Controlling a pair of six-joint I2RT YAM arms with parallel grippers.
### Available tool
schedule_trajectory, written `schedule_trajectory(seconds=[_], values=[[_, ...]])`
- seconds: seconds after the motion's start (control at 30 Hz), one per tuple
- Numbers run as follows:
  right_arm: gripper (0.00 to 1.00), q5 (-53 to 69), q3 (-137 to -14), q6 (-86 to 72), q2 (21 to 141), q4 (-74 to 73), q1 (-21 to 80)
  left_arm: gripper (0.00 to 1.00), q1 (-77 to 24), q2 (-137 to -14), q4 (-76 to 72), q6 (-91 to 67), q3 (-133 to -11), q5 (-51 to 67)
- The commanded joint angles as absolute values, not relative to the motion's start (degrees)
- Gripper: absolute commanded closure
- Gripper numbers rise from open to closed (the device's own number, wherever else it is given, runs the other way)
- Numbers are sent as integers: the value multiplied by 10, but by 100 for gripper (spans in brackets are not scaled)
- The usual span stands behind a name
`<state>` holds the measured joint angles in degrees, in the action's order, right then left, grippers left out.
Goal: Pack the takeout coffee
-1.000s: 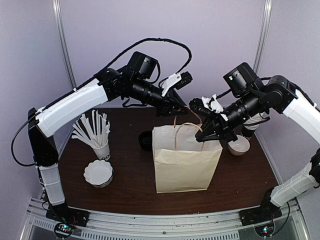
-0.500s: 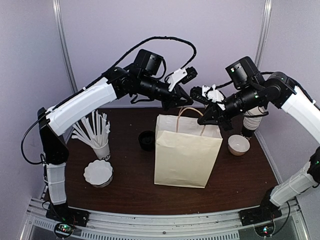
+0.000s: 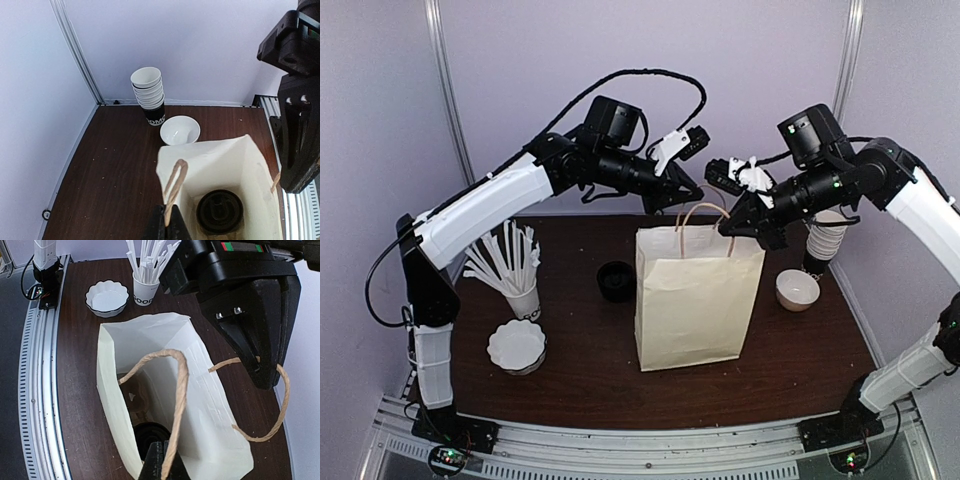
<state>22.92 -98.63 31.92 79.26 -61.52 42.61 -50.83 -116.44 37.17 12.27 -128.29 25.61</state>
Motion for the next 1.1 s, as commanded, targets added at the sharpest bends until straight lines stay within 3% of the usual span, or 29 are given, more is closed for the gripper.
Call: schedule_trajectory(seconds=[0.0,0.5,0.93,0.97,1.03,1.07], values=[[100,231,-1022,315,795,-633,424,100,-507,-1152,327,110,-1304,272],[100,304,-1014,306,827,-635,428,100,-507,-1125,362,148,-1297,240],[100,279,-1076,299,904,-637,455,100,-483,-1107,419,156,-1264,232],[99,276,-1076,299,904,-638,455,100,-483,-1108,412,153,-1261,230],[85,269,-1077,298,902,-638,455,100,-483,-1109,401,148,-1256,222],[80,263,-1078,297,900,-639,455,93,-483,-1109,395,147,-1255,216]])
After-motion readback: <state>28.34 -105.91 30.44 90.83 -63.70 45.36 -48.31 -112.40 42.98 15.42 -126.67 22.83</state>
